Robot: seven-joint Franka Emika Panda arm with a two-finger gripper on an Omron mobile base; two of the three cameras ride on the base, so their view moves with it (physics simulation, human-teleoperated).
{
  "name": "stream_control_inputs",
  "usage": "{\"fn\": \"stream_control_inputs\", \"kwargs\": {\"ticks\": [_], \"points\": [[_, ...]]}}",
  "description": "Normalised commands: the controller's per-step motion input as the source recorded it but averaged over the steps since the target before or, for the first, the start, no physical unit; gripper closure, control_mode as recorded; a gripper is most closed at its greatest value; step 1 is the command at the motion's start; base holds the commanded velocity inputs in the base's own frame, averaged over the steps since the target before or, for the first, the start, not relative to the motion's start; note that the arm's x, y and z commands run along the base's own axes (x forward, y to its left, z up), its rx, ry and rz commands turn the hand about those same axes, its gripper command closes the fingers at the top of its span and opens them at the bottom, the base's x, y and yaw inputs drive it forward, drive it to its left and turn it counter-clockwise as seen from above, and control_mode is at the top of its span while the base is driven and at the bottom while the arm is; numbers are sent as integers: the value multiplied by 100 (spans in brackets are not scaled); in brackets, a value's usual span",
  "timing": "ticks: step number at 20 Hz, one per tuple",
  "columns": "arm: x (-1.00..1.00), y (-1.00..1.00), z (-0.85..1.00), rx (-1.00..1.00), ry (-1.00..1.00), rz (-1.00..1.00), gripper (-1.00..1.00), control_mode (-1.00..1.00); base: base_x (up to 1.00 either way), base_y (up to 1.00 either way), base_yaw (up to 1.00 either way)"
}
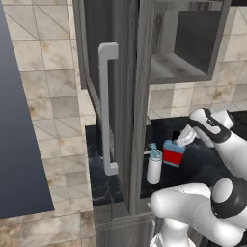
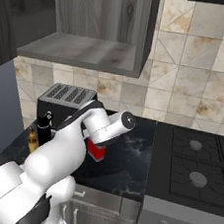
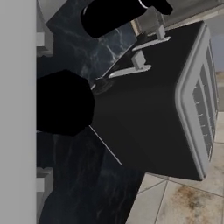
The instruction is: Sort all alcoholic drinks to one cabinet, and non-alcoholic drinks to the other.
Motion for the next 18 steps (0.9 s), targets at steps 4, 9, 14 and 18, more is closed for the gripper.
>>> {"fn": "stream_control_inputs", "kwargs": {"ticks": [4, 9, 14, 18], "points": [[3, 3, -1, 0, -3, 0, -100, -100, 0, 0, 0], [2, 2, -2, 0, 0, 0, -100, -100, 0, 0, 0], [4, 2, -2, 0, 0, 0, -100, -100, 0, 0, 0], [1, 2, 0, 0, 1, 0, 100, -100, 0, 0, 0]]}}
